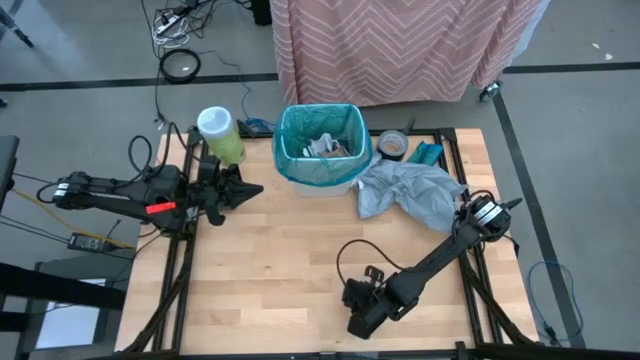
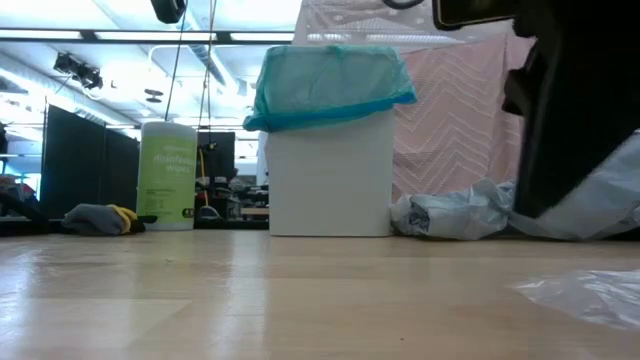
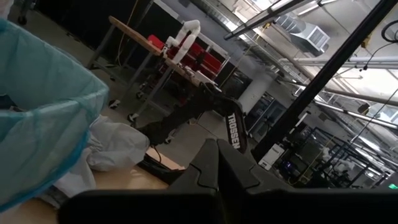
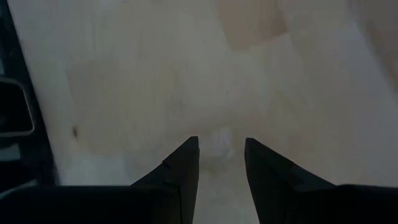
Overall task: Place trash/remove bag and relplace
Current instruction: Put the transparent plastic material into the trash bin
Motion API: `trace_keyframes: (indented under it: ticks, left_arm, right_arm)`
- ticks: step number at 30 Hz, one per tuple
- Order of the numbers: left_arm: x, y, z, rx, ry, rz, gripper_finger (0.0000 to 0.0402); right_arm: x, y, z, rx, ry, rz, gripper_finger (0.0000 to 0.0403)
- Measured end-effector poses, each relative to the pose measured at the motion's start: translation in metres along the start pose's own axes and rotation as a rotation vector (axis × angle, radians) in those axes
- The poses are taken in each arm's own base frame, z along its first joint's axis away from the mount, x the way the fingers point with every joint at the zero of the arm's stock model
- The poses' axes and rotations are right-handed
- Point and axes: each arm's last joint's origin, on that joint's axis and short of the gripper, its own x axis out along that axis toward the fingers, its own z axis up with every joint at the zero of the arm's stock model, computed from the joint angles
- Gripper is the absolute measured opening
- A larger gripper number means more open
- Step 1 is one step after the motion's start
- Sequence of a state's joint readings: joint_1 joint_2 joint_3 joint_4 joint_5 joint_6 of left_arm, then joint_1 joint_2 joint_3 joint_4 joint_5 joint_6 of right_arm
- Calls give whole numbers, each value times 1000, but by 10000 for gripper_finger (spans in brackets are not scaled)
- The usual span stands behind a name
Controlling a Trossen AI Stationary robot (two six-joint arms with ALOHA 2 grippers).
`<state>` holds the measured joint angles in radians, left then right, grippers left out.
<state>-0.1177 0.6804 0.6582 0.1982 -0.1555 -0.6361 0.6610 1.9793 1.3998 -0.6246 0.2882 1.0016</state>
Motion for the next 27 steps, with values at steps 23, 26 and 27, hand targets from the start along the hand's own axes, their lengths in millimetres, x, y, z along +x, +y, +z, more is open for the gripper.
trace_keyframes:
  ticks: [23, 26, 27]
  left_arm:
    - [0, 3, 1, -33, -53, 86, 6]
    - [0, 3, 1, -50, -58, 91, 6]
    - [0, 3, 1, -50, -59, 92, 6]
  right_arm:
    - [22, 28, -59, -90, -97, 3, 117]
    - [24, 26, -62, -63, -77, 7, 113]
    - [24, 25, -63, -54, -71, 6, 107]
